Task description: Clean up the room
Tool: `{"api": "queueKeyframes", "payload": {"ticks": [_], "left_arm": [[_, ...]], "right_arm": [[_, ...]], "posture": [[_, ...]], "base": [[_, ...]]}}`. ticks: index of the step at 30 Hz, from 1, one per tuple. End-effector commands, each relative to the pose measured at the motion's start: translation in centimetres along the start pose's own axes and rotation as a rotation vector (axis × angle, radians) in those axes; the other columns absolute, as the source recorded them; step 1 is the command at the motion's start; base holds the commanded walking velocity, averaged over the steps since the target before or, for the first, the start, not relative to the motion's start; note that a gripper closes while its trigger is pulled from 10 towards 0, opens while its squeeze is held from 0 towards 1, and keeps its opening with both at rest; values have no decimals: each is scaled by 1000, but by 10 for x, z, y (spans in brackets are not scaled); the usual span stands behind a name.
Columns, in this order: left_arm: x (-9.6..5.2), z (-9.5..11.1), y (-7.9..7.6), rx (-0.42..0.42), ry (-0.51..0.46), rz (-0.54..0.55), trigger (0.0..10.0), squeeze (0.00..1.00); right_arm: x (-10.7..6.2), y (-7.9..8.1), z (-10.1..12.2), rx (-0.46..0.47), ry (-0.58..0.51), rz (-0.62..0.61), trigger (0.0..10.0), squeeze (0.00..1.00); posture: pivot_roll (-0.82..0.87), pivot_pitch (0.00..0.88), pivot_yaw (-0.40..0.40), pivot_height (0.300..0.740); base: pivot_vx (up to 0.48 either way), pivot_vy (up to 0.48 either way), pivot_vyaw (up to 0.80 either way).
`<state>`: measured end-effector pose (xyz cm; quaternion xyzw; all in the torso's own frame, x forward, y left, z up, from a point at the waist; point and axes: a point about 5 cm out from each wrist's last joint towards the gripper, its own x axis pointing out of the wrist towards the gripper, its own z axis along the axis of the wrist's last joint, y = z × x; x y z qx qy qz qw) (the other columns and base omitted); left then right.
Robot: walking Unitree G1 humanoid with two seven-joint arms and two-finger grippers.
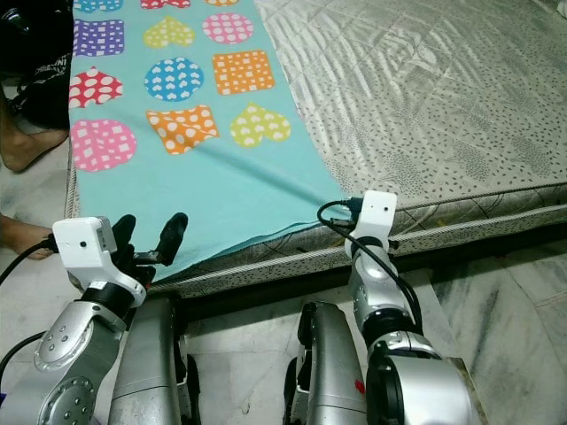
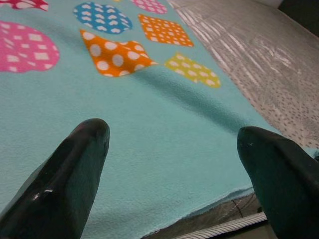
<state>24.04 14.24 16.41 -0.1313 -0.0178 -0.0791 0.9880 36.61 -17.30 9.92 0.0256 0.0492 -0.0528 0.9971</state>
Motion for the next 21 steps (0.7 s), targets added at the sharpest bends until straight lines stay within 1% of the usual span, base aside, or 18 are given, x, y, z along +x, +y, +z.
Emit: {"api": "queueKeyframes", "payload": {"ticks": [1,4,9,11,17,19,21], "left_arm": [[-3,-5,1,5,23,3,10000,0],[-2,-4,2,7,21,4,10000,0],[-1,-4,3,9,20,4,10000,0],[-1,-4,3,10,19,3,10000,0],[0,-4,4,11,19,2,10000,0],[-1,-4,4,13,21,1,10000,0],[-1,-4,5,15,23,3,10000,0]], "right_arm": [[-7,-9,-13,-26,36,-12,10000,0],[-10,-18,-18,-53,45,-29,10000,0],[-11,-25,-20,-64,61,-38,10000,0],[-12,-28,-21,-56,68,-34,10000,1000],[-13,-28,-24,-86,105,-13,10000,1000],[-13,-31,-27,-122,132,-7,10000,1000],[-14,-33,-27,-129,138,-10,10000,1000]], "posture": [[225,232,-53,534],[221,230,-52,534],[216,229,-51,534],[216,229,-51,534],[208,224,-52,534],[204,223,-55,534],[204,223,-55,534]], "base": [[0,0,0],[0,0,0],[0,0,0],[0,0,0],[0,0,0],[0,0,0],[0,0,0]]}}
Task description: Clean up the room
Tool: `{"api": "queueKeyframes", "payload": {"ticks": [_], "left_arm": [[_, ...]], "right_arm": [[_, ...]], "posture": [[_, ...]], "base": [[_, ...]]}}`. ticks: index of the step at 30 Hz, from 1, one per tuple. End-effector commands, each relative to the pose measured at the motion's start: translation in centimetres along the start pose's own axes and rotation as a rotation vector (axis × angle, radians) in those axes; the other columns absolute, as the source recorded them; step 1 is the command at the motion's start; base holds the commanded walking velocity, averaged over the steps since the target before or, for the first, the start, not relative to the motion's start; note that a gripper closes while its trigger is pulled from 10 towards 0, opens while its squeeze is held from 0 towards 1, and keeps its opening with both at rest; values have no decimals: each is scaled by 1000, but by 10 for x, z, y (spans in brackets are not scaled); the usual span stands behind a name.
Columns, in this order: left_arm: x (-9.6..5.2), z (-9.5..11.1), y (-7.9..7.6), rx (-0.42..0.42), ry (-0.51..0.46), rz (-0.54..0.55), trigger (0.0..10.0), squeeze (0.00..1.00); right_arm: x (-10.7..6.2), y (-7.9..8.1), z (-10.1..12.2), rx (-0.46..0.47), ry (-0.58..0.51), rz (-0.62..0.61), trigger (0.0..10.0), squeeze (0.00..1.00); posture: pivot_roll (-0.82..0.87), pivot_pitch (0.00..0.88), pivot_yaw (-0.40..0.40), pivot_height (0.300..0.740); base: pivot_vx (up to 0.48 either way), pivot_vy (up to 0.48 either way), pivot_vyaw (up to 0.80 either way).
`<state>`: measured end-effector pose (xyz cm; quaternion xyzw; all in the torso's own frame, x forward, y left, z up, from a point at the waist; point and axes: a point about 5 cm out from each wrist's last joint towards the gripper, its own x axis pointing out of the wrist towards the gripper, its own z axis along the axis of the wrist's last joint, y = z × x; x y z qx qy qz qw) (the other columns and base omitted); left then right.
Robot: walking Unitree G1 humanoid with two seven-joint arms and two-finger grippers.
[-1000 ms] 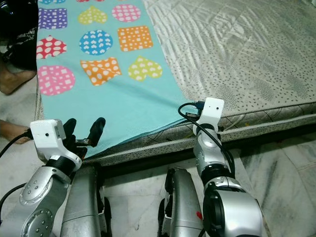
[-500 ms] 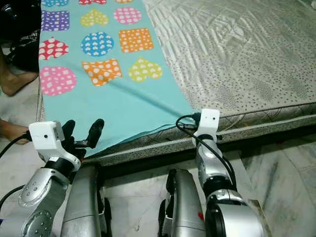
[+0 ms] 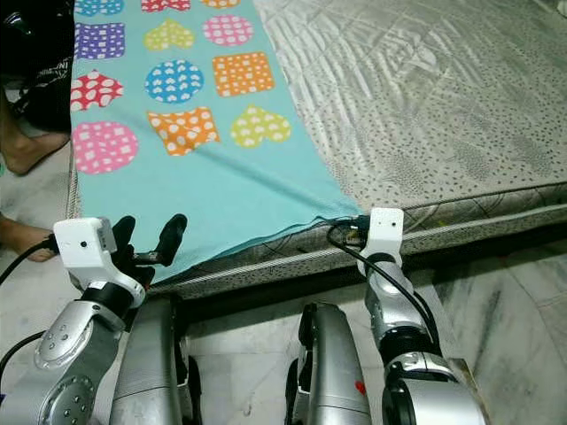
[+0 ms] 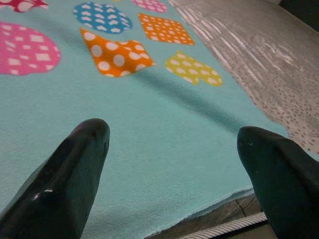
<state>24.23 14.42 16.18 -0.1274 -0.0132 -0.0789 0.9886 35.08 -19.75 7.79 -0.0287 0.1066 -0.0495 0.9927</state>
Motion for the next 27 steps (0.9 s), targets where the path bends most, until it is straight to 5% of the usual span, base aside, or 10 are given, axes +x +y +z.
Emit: {"api": "queueKeyframes", "payload": {"ticks": [1,7,12,22,23,27], "left_arm": [[-3,-3,3,9,14,3,10000,0],[-7,-18,20,6,78,114,10000,0],[-9,-37,49,-25,179,297,10000,0],[-10,-58,63,-85,292,361,10000,0],[-9,-61,65,-88,306,374,10000,0],[-11,-62,70,-62,312,432,10000,0]], "right_arm": [[-3,-6,-7,-11,27,-11,10000,1000],[-7,-14,3,-21,-38,-29,10000,1000],[-11,-12,33,9,-188,-16,10000,1000],[-24,3,49,14,-253,86,10000,957],[-29,7,46,9,-245,101,10000,47],[-37,11,42,3,-226,120,10000,0]], "posture": [[204,223,-55,534],[170,218,-56,534],[136,212,-53,534],[115,213,-55,534],[100,211,-56,534],[98,212,-56,534]], "base": [[0,0,0],[0,0,0],[0,0,0],[0,0,0],[0,0,0],[0,0,0]]}}
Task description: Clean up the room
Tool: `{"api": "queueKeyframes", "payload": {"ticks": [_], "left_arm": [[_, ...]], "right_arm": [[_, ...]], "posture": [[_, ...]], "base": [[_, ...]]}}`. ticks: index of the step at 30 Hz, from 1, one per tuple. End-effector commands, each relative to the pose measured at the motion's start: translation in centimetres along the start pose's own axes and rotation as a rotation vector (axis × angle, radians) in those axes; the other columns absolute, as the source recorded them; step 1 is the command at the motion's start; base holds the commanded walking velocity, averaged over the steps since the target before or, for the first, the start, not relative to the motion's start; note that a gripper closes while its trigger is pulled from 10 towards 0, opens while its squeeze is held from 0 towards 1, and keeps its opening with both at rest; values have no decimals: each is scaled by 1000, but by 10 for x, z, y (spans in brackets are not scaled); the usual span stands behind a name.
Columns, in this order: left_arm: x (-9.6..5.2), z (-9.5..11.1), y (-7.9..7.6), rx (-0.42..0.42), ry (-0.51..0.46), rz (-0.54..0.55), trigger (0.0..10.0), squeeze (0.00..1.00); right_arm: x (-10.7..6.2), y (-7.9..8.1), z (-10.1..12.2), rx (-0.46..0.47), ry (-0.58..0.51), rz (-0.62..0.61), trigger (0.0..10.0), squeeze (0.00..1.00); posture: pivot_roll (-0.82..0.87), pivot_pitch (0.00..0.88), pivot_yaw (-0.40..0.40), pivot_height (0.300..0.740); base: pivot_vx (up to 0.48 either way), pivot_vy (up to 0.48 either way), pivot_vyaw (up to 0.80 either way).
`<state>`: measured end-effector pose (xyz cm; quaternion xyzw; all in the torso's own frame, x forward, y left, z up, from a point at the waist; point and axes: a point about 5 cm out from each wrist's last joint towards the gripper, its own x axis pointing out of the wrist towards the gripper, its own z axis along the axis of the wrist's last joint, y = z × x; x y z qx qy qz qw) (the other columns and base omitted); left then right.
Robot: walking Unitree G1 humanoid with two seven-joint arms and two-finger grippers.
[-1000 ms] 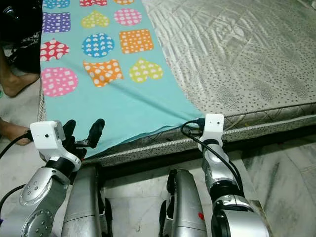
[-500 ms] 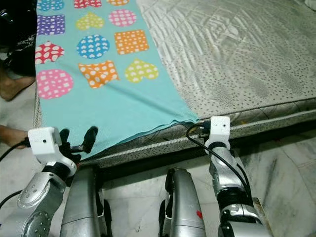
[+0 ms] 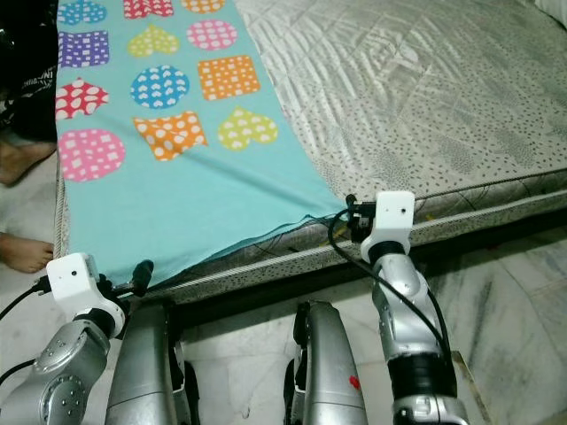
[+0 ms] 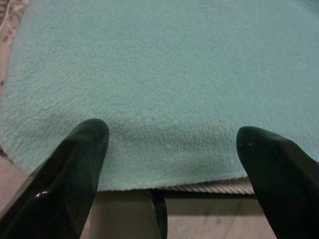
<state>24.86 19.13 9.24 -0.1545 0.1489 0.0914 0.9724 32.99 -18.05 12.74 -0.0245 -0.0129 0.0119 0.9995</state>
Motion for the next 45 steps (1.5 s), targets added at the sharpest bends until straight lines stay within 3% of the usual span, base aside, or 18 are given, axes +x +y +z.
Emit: {"api": "queueKeyframes", "payload": {"ticks": [1,7,15,19,20,21,22,29,38,45], "left_arm": [[-2,-7,9,17,32,56,10000,0],[-4,-14,24,9,75,128,10000,0],[13,-29,50,-100,206,191,10000,0],[16,-25,58,-112,193,204,10000,0],[17,-22,64,-117,167,227,4549,0],[17,-21,66,-118,162,233,4549,0],[17,-21,68,-119,157,240,0,0],[15,-15,78,-114,115,261,0,0],[15,-6,78,-112,35,268,0,0],[0,-9,83,-118,28,299,0,0]], "right_arm": [[-5,-1,-2,-3,17,3,10000,0],[-8,0,-3,-6,40,14,10000,0],[-7,-2,3,-15,48,21,10000,0],[-9,-5,2,-24,54,12,10000,0],[-9,-6,2,-28,55,8,10000,0],[-9,-6,2,-28,56,7,10000,0],[-9,-7,2,-30,58,6,10000,0],[-8,-7,0,-38,64,3,10000,0],[-8,-6,0,-46,66,4,10000,0],[-7,-7,-1,-54,68,0,10000,0]], "posture": [[98,212,-56,534],[99,218,-57,534],[83,217,-62,534],[83,217,-62,534],[78,219,-60,534],[78,219,-60,534],[79,220,-61,534],[84,222,-65,534],[85,222,-66,534],[88,224,-66,534]], "base": [[0,0,0],[0,0,0],[0,0,0],[0,0,0],[0,0,0],[0,0,0],[0,0,0],[0,0,0],[0,0,0],[0,0,0]]}}
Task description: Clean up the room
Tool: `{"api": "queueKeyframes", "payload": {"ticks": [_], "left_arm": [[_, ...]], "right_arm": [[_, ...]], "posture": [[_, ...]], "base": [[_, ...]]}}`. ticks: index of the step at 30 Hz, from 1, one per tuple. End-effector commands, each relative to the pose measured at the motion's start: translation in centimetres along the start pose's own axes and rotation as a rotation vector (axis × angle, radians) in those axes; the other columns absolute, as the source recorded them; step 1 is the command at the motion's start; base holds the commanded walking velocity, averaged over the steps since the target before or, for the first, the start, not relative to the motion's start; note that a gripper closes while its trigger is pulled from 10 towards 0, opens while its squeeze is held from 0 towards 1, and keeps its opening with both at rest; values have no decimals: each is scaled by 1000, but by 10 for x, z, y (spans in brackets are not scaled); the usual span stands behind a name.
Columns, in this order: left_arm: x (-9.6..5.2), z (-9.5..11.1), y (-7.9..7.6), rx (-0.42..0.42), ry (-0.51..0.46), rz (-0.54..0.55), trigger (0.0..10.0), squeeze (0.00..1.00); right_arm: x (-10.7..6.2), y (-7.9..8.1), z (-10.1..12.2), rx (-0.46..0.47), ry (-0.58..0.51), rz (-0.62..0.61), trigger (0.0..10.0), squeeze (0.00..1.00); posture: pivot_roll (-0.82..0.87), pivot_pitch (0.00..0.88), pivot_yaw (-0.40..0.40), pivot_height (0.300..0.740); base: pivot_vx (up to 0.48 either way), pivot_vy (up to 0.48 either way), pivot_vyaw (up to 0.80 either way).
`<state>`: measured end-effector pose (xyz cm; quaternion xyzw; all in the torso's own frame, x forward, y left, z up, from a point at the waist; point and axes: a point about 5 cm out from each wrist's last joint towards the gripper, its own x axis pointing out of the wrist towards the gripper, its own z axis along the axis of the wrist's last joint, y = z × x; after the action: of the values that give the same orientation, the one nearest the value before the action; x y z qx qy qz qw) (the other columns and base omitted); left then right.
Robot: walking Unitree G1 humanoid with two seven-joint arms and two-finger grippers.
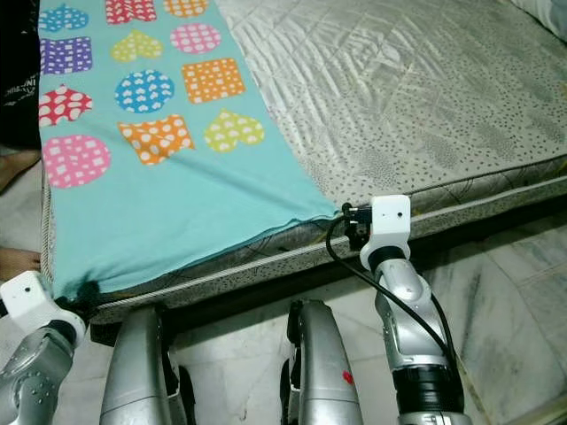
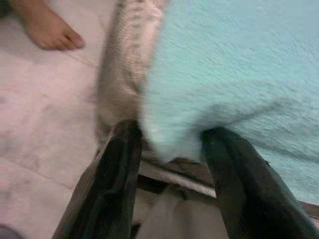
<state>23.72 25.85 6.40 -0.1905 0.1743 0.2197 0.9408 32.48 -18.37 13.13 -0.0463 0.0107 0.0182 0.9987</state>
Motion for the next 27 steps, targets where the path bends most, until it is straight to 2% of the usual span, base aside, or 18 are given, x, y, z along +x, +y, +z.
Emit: {"api": "queueKeyframes", "payload": {"ticks": [1,12,15,16,17,18,19,20,21,22,23,24,27], "left_arm": [[-6,-2,14,-4,-2,56,0,0],[-11,4,36,16,-32,124,0,0],[-10,5,34,5,-41,105,0,0],[-9,6,28,2,-48,69,0,0],[-8,5,22,11,-44,47,8980,0],[-8,5,22,11,-44,47,8980,0],[-9,4,17,9,-38,24,10000,0],[-9,2,13,-8,-32,7,10000,0],[-11,0,8,-3,-27,-5,10000,796],[-12,0,7,0,-26,-8,10000,796],[-13,-1,6,5,-25,-12,10000,933],[-14,-3,3,-2,-16,-40,10000,1000],[-19,-5,-2,10,-9,-71,10000,1000]], "right_arm": [[-2,-3,-5,-12,22,-14,10000,0],[2,-1,-6,-14,24,-8,10000,0],[2,0,-7,-15,25,-7,10000,0],[2,0,-7,-17,26,-5,10000,0],[2,0,-7,-18,25,-4,10000,0],[2,0,-7,-18,25,-4,10000,0],[2,0,-7,-19,24,-3,10000,0],[3,0,-7,-20,24,-2,10000,0],[3,0,-6,-21,22,-3,10000,0],[3,-1,-6,-22,22,-3,10000,0],[4,-1,-6,-22,21,-4,10000,0],[4,-1,-6,-23,20,-4,10000,0],[4,0,-6,-24,18,-3,10000,0]], "posture": [[92,223,-67,534],[103,221,-71,534],[102,220,-72,534],[102,220,-72,534],[102,220,-72,534],[102,220,-72,534],[99,217,-72,534],[99,217,-72,534],[99,217,-72,534],[99,217,-72,534],[99,217,-72,534],[99,217,-69,534],[99,217,-69,534]], "base": [[0,0,0],[0,0,0],[0,0,0],[0,0,0],[0,0,0],[0,0,0],[0,0,0],[0,0,0],[0,0,0],[0,0,0],[0,0,0],[0,0,0],[0,0,0]]}}
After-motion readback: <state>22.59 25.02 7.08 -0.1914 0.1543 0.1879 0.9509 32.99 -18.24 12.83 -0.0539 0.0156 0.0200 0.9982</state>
